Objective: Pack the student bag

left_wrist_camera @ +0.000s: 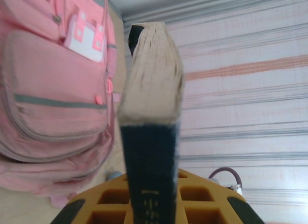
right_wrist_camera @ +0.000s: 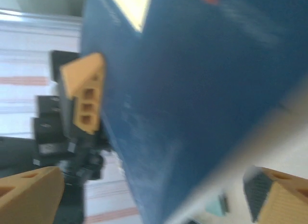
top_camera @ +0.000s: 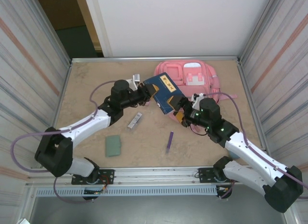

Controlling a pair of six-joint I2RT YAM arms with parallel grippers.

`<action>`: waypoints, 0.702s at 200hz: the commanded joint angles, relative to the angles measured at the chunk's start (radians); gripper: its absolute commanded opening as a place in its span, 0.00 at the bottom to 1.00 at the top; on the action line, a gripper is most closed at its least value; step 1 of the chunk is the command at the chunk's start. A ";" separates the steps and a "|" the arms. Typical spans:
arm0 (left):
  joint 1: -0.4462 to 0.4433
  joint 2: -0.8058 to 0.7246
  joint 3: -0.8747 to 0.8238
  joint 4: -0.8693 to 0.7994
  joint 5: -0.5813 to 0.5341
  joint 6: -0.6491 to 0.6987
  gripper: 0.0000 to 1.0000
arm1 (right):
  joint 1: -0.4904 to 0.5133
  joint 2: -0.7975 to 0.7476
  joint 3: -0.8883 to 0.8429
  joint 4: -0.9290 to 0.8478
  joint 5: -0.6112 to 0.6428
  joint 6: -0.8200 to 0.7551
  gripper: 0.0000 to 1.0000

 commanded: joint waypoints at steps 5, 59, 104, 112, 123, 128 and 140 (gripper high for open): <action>-0.036 0.018 -0.013 0.195 0.032 -0.121 0.00 | -0.011 -0.020 -0.025 0.132 0.045 0.087 0.73; -0.039 0.014 -0.046 0.165 0.038 -0.068 0.27 | -0.067 -0.081 0.047 -0.015 0.071 -0.002 0.00; -0.012 0.002 0.031 -0.063 0.117 0.434 0.60 | -0.206 -0.119 0.155 -0.192 0.010 -0.146 0.00; -0.026 0.005 0.053 -0.124 0.118 0.629 0.61 | -0.237 -0.121 0.196 -0.263 0.011 -0.207 0.00; -0.060 0.016 0.089 -0.221 0.088 0.907 0.62 | -0.283 -0.116 0.253 -0.361 0.016 -0.297 0.00; -0.080 0.022 0.105 -0.262 0.060 1.031 0.62 | -0.304 -0.116 0.274 -0.405 0.021 -0.327 0.00; -0.139 0.054 0.135 -0.327 -0.008 1.326 0.62 | -0.352 -0.115 0.313 -0.490 0.042 -0.385 0.00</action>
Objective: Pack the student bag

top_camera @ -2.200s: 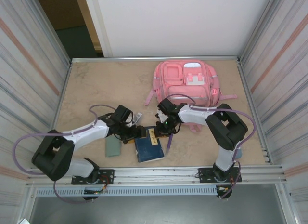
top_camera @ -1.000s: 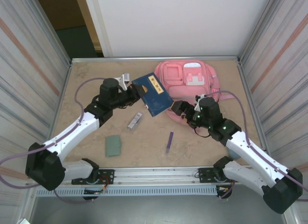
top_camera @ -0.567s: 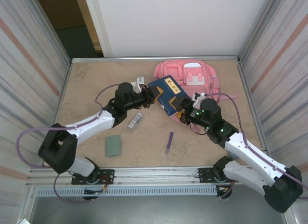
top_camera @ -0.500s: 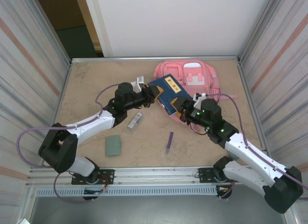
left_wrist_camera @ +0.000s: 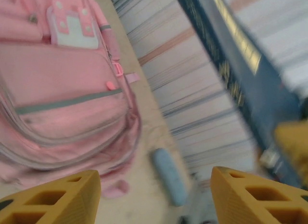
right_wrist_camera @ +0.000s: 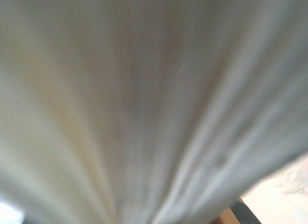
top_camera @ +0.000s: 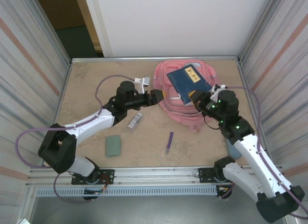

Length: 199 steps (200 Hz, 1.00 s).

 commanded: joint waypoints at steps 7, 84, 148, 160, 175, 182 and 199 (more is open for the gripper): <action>-0.129 0.048 0.095 -0.226 -0.101 0.895 0.64 | -0.102 -0.036 0.123 -0.221 0.031 -0.219 0.00; -0.130 0.475 0.426 -0.271 -0.276 1.390 0.66 | -0.309 -0.121 0.112 -0.402 0.013 -0.319 0.00; -0.140 0.635 0.494 -0.281 -0.235 1.549 0.74 | -0.335 -0.156 0.072 -0.463 -0.011 -0.342 0.00; -0.144 0.665 0.518 -0.293 -0.266 1.549 0.75 | -0.335 -0.156 0.063 -0.463 -0.018 -0.343 0.00; -0.150 0.688 0.545 -0.316 -0.268 1.565 0.74 | -0.337 -0.156 0.050 -0.463 -0.018 -0.340 0.00; -0.152 0.698 0.555 -0.312 -0.283 1.559 0.72 | -0.337 -0.156 0.044 -0.464 -0.017 -0.338 0.00; -0.152 0.715 0.574 -0.302 -0.331 1.550 0.48 | -0.337 -0.162 0.032 -0.474 -0.010 -0.333 0.00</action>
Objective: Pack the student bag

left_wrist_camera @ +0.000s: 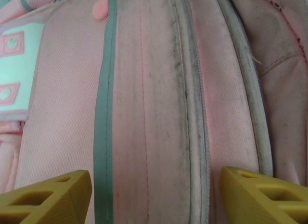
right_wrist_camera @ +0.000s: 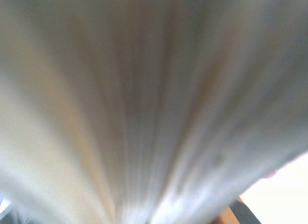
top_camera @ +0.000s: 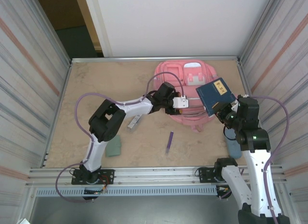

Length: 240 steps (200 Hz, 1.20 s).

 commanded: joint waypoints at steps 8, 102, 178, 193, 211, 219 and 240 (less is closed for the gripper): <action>-0.007 0.037 0.039 -0.021 -0.075 0.028 0.34 | -0.007 -0.014 -0.018 -0.004 0.009 -0.023 0.00; 0.090 -0.096 0.290 -0.139 0.007 -0.357 0.00 | -0.010 -0.026 -0.056 -0.224 0.073 -0.010 0.00; 0.127 -0.057 0.569 -0.282 0.105 -0.652 0.00 | -0.011 0.034 -0.159 0.109 -0.293 0.136 0.00; 0.124 -0.082 0.526 -0.239 0.125 -0.637 0.00 | -0.010 0.094 -0.189 0.265 -0.359 0.173 0.00; 0.121 -0.120 0.462 -0.181 0.172 -0.602 0.00 | -0.008 0.163 -0.213 0.441 -0.403 0.212 0.00; 0.121 -0.139 0.428 -0.151 0.204 -0.579 0.00 | -0.002 0.185 -0.221 0.515 -0.402 0.223 0.00; 0.122 -0.181 0.339 -0.057 0.246 -0.560 0.00 | 0.018 0.234 -0.198 0.557 -0.308 0.215 0.00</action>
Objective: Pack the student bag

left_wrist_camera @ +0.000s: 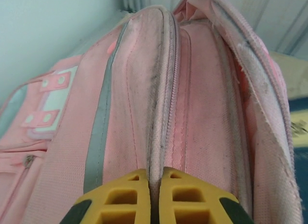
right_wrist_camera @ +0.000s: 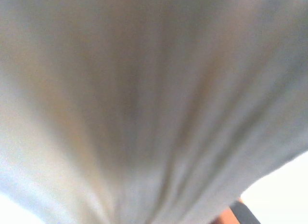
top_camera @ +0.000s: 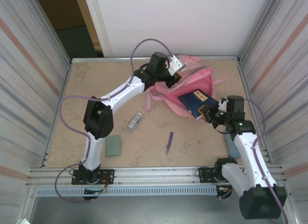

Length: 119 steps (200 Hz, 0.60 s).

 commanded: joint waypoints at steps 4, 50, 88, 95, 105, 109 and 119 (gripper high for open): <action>-0.007 -0.139 -0.062 0.222 0.121 0.023 0.00 | 0.020 0.034 0.031 0.218 0.033 0.028 0.00; -0.005 -0.140 -0.063 0.245 0.188 -0.032 0.00 | 0.082 0.180 0.034 0.351 0.156 0.072 0.00; -0.005 -0.139 -0.062 0.280 0.230 -0.055 0.00 | 0.170 0.267 0.038 0.450 0.242 0.075 0.00; -0.004 -0.139 -0.059 0.280 0.240 -0.055 0.00 | 0.182 0.282 0.037 0.464 0.264 0.080 0.00; -0.002 -0.138 -0.053 0.278 0.251 -0.061 0.00 | 0.196 0.307 0.034 0.486 0.296 0.084 0.00; -0.002 -0.138 -0.052 0.279 0.252 -0.066 0.00 | 0.202 0.317 0.033 0.495 0.310 0.087 0.00; 0.000 -0.140 -0.052 0.281 0.256 -0.083 0.00 | 0.217 0.348 0.026 0.531 0.345 0.097 0.00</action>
